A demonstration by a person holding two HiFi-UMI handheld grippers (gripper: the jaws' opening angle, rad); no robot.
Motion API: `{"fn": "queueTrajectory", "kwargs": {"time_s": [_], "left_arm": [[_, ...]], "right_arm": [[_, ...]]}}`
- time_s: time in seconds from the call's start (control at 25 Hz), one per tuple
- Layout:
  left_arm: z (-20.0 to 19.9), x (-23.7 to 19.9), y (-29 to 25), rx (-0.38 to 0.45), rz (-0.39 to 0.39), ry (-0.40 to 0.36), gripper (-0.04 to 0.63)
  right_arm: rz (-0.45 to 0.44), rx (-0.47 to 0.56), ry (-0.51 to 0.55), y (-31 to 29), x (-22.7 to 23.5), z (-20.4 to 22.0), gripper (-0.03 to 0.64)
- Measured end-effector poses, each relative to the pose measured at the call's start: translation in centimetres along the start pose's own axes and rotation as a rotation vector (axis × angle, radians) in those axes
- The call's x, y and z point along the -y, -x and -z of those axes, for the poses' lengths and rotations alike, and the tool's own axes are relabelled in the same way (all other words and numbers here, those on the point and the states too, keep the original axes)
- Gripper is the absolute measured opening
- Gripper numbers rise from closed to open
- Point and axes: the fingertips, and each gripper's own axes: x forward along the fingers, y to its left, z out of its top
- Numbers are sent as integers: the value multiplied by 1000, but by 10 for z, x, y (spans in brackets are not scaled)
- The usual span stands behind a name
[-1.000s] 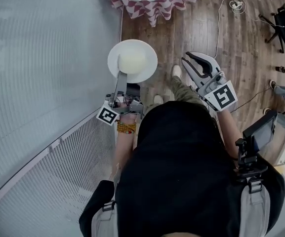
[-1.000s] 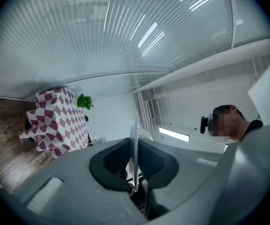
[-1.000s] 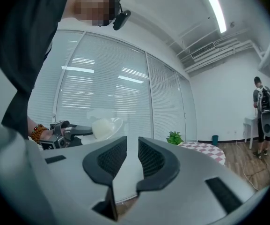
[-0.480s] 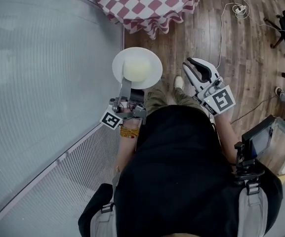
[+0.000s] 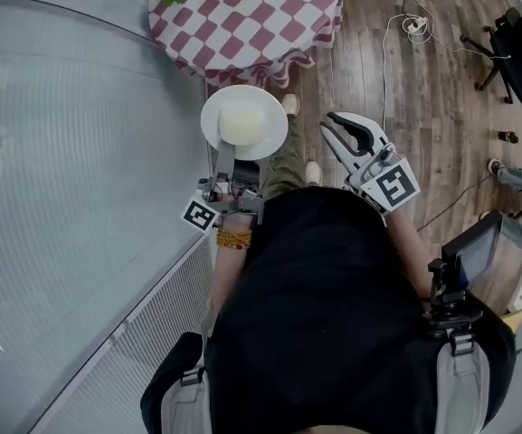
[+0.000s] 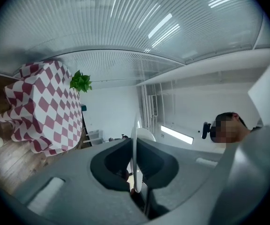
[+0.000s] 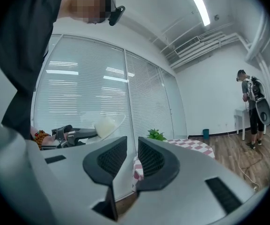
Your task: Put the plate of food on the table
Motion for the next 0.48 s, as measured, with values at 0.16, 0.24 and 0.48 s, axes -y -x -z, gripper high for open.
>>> {"fn": "queueTrajectory", "kwargs": {"time_s": [0.16, 0.24, 0.48], "left_arm": [[-16, -36, -55, -17, 21, 54, 21], [-9, -43, -55, -20, 26, 74, 21], [-5, -54, -46, -40, 73, 93, 21]], "right_arm": [[27, -20, 15, -34, 43, -7, 80], [39, -22, 20, -32, 46, -5, 80], [54, -36, 49, -17, 20, 6, 80]]}}
